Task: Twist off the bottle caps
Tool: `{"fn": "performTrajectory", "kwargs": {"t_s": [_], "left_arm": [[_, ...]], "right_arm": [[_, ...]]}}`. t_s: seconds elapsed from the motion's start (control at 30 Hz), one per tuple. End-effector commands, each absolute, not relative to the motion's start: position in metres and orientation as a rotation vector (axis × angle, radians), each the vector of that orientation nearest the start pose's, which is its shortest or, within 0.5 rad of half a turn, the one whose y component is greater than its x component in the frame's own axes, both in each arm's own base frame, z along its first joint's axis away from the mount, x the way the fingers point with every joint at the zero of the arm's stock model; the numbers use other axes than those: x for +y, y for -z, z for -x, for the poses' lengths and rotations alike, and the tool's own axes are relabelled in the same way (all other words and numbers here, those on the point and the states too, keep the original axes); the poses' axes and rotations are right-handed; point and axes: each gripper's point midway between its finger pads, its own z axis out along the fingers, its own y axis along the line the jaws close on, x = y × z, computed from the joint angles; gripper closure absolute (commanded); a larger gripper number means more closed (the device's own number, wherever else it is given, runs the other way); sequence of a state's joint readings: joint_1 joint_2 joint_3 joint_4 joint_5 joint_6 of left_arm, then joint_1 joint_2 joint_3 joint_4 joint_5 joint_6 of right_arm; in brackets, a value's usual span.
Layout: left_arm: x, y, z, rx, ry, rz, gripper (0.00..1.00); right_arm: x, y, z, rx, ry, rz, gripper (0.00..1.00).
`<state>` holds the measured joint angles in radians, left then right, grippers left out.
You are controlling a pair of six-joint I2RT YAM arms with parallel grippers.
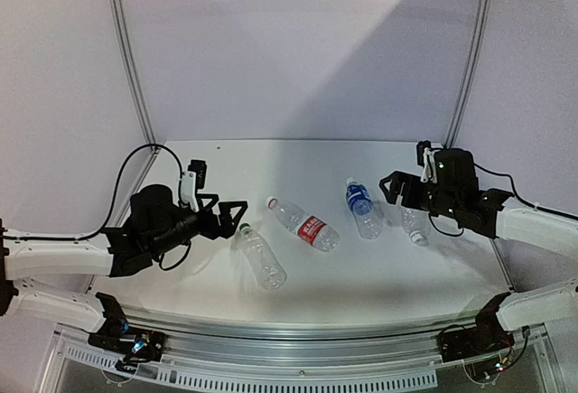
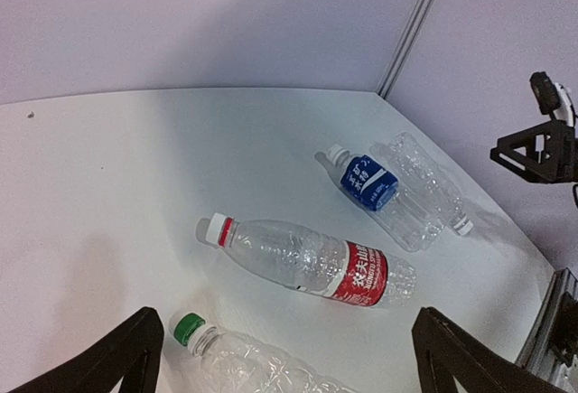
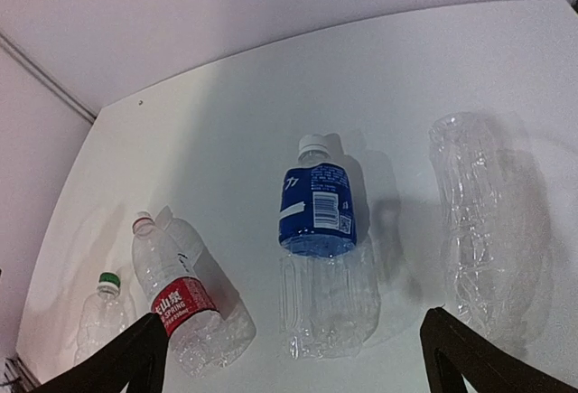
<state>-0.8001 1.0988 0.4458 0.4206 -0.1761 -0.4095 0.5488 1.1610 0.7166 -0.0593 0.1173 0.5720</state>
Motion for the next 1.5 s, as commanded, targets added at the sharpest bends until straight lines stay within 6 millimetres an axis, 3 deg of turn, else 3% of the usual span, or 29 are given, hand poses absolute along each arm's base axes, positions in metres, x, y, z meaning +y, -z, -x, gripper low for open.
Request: {"fn": "performTrajectory", "kwargs": {"t_s": [0.0, 0.1, 0.17, 0.27, 0.57, 0.63, 0.73, 0.8, 0.93, 1.1, 1.27, 1.47], "left_arm": [[-0.236, -0.196, -0.281, 1.850, 0.673, -0.193, 0.02], [-0.234, -0.199, -0.279, 1.843, 0.679, -0.192, 0.02], [-0.234, -0.198, -0.278, 1.847, 0.683, -0.182, 0.02], [-0.235, -0.193, -0.280, 1.880, 0.682, -0.166, 0.02], [-0.222, -0.162, -0.290, 2.010, 0.619, -0.007, 0.02], [-0.218, -0.155, -0.290, 2.044, 0.644, 0.051, 0.02], [-0.210, -0.133, -0.287, 2.151, 0.749, 0.196, 0.02], [-0.215, -0.122, -0.279, 2.212, 0.886, 0.269, 0.02], [-0.232, -0.123, -0.265, 2.260, 1.071, 0.296, 0.02], [-0.242, -0.108, -0.249, 2.333, 1.204, 0.360, 0.02], [-0.247, -0.085, -0.237, 2.405, 1.276, 0.435, 0.03], [-0.238, -0.071, -0.229, 2.403, 1.301, 0.518, 0.03]], "right_arm": [[0.160, -0.169, -0.336, 2.158, -0.587, -0.321, 0.01], [0.168, -0.167, -0.335, 2.181, -0.644, -0.217, 0.01], [0.187, -0.177, -0.327, 2.144, -0.736, -0.062, 0.01], [0.207, -0.196, -0.321, 2.132, -0.737, 0.061, 0.01], [0.335, -0.188, -0.286, 2.303, -0.634, 0.523, 0.03], [0.365, -0.195, -0.277, 2.307, -0.658, 0.601, 0.05], [0.394, -0.186, -0.261, 2.339, -0.627, 0.708, 0.05], [0.407, -0.177, -0.249, 2.376, -0.654, 0.760, 0.05], [0.427, -0.158, -0.227, 2.438, -0.707, 0.850, 0.05], [0.432, -0.140, -0.216, 2.456, -0.653, 0.904, 0.05], [0.429, -0.136, -0.215, 2.446, -0.675, 0.875, 0.07], [0.456, -0.106, -0.203, 2.513, -0.847, 0.872, 0.09]]}}
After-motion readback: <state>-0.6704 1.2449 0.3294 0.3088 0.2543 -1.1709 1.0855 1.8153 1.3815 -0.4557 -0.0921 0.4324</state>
